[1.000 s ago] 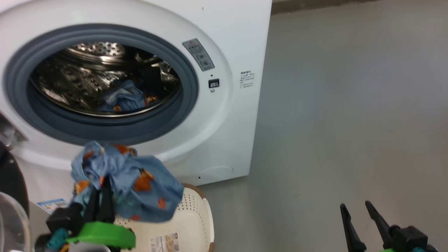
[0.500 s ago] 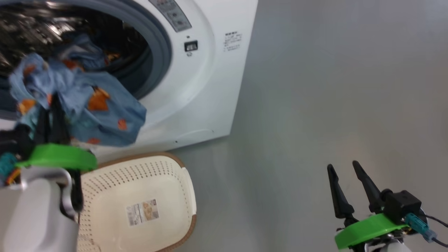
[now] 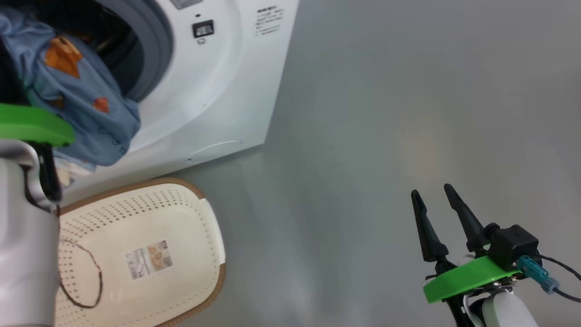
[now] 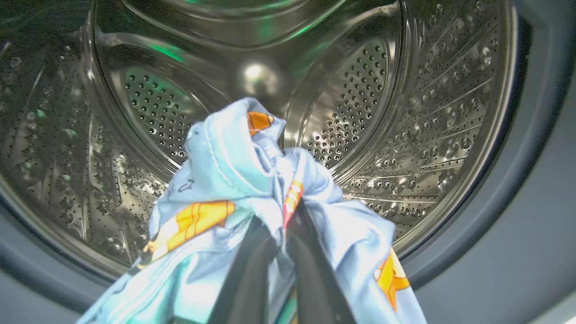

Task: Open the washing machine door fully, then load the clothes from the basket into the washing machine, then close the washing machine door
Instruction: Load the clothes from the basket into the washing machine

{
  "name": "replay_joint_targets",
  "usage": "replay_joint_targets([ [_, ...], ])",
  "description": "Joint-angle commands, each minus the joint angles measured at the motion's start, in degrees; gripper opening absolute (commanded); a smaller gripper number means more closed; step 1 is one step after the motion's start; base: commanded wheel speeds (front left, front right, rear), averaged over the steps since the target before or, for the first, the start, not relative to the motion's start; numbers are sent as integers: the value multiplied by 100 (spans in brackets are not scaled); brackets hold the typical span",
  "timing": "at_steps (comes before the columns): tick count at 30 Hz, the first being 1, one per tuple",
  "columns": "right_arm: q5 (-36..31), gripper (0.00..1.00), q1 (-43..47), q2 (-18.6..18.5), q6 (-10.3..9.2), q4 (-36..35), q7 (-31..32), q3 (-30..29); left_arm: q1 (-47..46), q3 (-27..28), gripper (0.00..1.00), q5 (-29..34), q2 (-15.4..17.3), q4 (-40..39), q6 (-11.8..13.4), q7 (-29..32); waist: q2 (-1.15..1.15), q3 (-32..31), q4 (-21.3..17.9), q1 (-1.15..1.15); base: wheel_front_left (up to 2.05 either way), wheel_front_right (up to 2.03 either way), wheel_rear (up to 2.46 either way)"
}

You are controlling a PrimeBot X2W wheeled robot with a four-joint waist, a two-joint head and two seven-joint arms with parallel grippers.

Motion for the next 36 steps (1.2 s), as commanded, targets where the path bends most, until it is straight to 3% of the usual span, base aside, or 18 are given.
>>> replay_joint_targets([
  [1,158,100,-61,-46,9,-119,-27,179,-258,132,0,83,286,56,-17,-44,0,144,-163,0,0,0,0],
  [18,310,100,-187,-46,9,-115,-27,675,-1729,220,0,182,1010,1793,-254,-44,0,615,-765,0,0,0,0],
  [30,315,100,-301,-46,9,-267,-27,1006,-2999,-49,0,392,1221,2256,-375,-44,0,1175,-917,0,0,0,0],
  [36,352,100,-292,-46,9,-344,-27,1054,-3519,129,0,277,1310,2199,-309,-45,0,1418,-1003,0,0,0,0],
])
